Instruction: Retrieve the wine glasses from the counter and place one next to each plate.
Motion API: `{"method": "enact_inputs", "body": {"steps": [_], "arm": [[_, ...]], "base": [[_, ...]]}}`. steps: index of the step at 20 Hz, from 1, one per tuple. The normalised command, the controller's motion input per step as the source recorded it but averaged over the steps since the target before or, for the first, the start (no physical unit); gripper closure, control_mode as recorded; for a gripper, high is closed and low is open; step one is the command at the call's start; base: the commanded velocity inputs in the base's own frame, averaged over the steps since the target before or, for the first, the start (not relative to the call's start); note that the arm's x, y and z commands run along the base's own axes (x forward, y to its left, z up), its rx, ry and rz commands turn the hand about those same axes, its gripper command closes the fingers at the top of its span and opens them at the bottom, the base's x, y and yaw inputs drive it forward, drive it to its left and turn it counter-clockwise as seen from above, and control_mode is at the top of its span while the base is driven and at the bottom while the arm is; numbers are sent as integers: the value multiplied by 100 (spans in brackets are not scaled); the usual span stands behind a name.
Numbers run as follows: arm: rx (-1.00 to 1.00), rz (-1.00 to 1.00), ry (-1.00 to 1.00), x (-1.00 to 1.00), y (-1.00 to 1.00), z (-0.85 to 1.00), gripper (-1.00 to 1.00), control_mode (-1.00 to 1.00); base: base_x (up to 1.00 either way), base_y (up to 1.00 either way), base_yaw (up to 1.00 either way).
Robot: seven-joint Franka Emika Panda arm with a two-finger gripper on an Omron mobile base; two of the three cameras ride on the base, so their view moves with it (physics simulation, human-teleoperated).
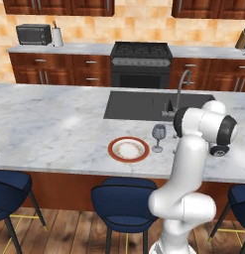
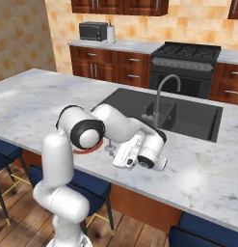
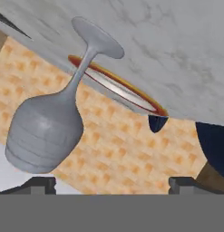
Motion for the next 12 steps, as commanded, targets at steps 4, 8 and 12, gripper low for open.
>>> {"method": "enact_inputs", "body": {"steps": [4, 8, 12], "arm": [[0, -4, -25, -93, 34, 100, -100, -100], [0, -2, -13, -76, 40, 100, -100, -100], [0, 0, -2, -60, 37, 93, -100, -100]], "base": [[0, 0, 0], [0, 0, 0], [0, 0, 0]]}}
